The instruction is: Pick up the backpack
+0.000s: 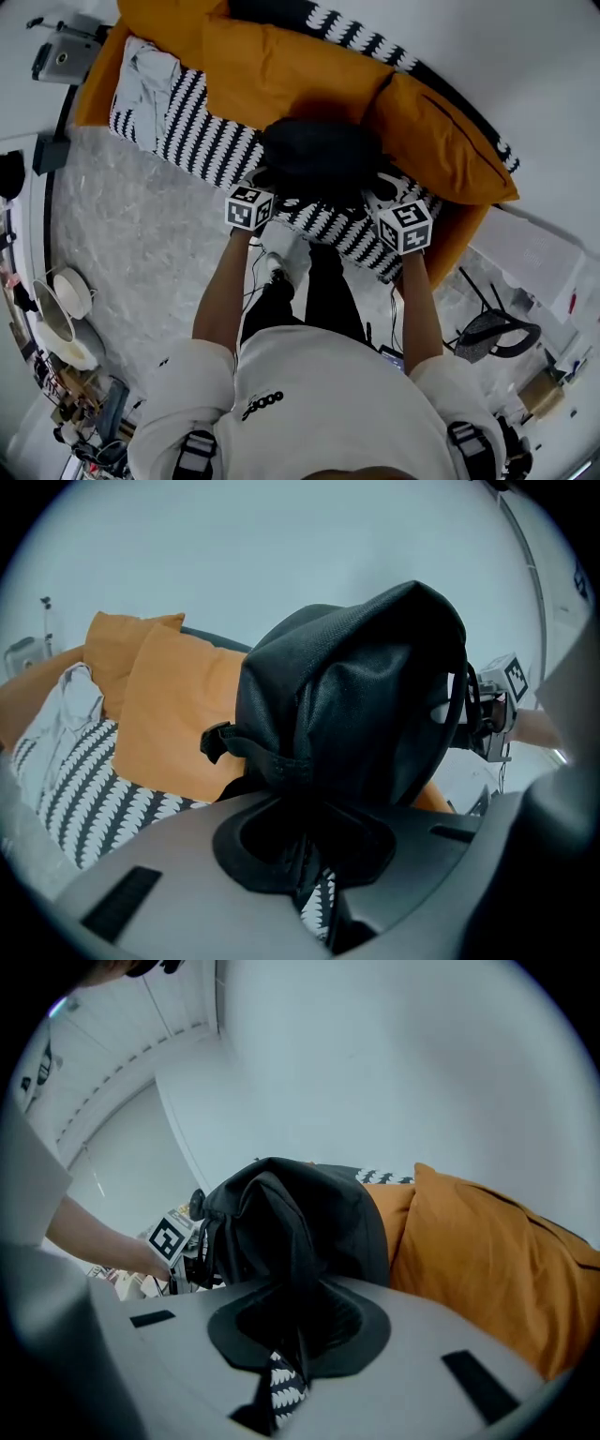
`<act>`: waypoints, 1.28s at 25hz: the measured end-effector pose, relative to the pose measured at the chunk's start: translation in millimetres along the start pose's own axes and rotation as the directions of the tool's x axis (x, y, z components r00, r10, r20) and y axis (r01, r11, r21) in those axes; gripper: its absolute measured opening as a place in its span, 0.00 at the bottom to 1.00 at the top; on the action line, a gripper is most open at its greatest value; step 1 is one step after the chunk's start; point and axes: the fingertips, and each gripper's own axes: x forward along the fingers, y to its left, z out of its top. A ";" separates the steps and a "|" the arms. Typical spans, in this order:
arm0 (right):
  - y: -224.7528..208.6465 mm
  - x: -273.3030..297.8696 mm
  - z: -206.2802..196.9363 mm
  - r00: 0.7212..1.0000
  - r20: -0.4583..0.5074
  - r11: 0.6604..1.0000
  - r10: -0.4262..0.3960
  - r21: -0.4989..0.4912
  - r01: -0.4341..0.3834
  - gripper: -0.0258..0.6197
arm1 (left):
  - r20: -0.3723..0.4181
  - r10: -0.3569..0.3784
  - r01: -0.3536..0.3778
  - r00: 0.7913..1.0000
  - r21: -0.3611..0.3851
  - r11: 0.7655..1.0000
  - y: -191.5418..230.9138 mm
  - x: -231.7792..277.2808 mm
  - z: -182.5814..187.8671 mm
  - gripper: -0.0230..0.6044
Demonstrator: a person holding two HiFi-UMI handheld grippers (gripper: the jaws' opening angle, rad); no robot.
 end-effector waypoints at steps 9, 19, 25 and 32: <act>105.0 -116.5 38.5 0.988 0.136 0.995 -0.069 -0.067 0.079 0.13 | 0.135 -0.011 -0.004 0.991 0.108 0.994 -73.2 -141.5 20.0 0.11; 211.3 -226.6 79.5 0.940 0.321 0.972 -0.113 -0.161 0.172 0.13 | 0.340 -0.034 -0.029 0.940 0.181 0.983 -138.6 -284.6 45.4 0.10; 265.1 -273.0 98.7 0.897 0.414 0.956 -0.158 -0.164 0.244 0.13 | 0.426 -0.040 -0.077 0.904 0.253 0.965 -163.3 -354.9 59.3 0.10; 327.1 -316.8 112.2 0.853 0.489 0.932 -0.185 -0.188 0.310 0.13 | 0.505 -0.056 -0.112 0.861 0.297 0.948 -185.6 -433.7 72.0 0.10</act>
